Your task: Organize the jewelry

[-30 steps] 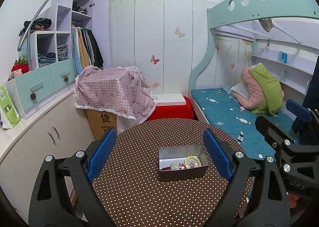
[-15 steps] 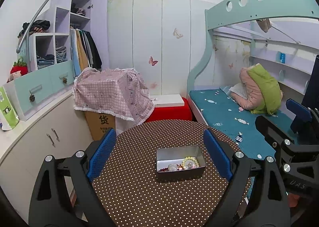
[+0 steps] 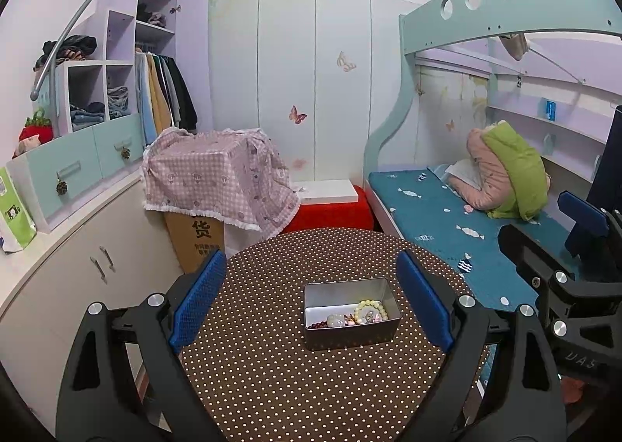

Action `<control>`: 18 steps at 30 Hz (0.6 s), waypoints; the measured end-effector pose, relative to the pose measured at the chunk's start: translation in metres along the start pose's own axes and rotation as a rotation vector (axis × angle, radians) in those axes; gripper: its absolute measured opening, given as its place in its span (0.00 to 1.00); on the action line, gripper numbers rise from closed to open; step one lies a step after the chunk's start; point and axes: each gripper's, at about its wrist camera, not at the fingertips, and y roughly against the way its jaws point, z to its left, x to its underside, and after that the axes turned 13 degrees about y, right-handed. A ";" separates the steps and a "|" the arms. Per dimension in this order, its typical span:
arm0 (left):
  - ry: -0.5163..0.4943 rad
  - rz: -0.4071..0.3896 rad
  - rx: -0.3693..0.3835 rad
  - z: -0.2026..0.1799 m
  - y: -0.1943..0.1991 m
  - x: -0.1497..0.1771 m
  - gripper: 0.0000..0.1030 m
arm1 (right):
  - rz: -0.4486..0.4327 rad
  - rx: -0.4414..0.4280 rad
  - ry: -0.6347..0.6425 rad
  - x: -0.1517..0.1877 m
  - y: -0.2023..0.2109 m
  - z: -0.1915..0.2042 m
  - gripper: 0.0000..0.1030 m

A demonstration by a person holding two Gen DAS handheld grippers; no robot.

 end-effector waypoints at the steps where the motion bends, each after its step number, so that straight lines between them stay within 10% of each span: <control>1: -0.001 -0.001 -0.001 0.000 0.000 0.000 0.86 | 0.002 0.002 0.000 -0.001 -0.001 0.000 0.93; 18: 0.008 -0.012 0.001 -0.001 0.004 0.001 0.86 | -0.001 0.005 0.011 0.001 0.001 0.006 0.93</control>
